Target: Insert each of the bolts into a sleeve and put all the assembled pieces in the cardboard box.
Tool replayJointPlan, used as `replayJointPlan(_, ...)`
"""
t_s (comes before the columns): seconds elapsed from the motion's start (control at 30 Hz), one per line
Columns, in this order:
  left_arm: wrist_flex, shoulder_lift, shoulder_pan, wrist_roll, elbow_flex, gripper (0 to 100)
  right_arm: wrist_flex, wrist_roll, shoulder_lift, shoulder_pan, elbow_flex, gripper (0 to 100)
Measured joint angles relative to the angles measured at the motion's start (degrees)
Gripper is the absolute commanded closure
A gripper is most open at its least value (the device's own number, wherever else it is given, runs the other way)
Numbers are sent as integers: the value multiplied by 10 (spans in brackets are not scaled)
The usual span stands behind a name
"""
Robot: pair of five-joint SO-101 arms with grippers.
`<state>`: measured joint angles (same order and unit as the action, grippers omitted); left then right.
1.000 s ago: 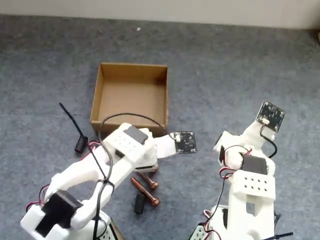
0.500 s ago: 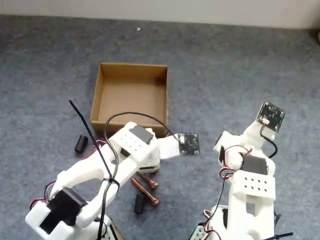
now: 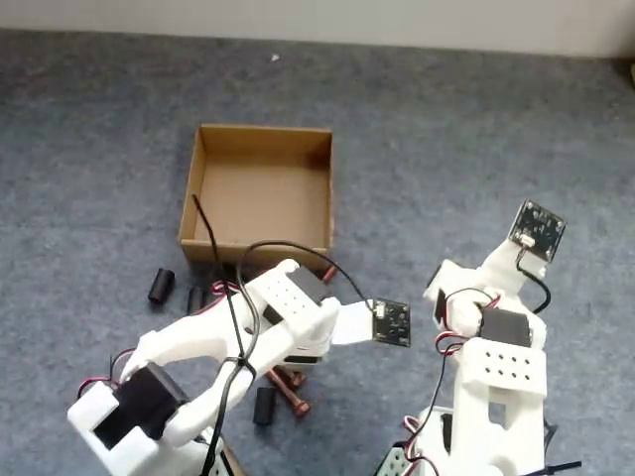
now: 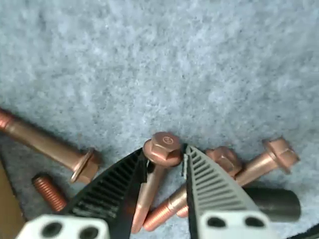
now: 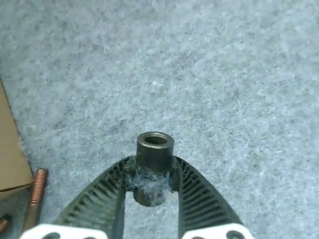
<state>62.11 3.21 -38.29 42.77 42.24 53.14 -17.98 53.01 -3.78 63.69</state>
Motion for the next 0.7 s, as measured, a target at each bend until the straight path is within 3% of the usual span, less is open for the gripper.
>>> replayJointPlan(0.33,-10,30,0,-25,1,995,0,0,0,0,0,994)
replayJointPlan(0.57,-10,198,51,-78,1,995,23,0,5,1,-13,994)
replayJointPlan(0.7,-10,314,105,-113,2,995,60,0,47,44,-61,994)
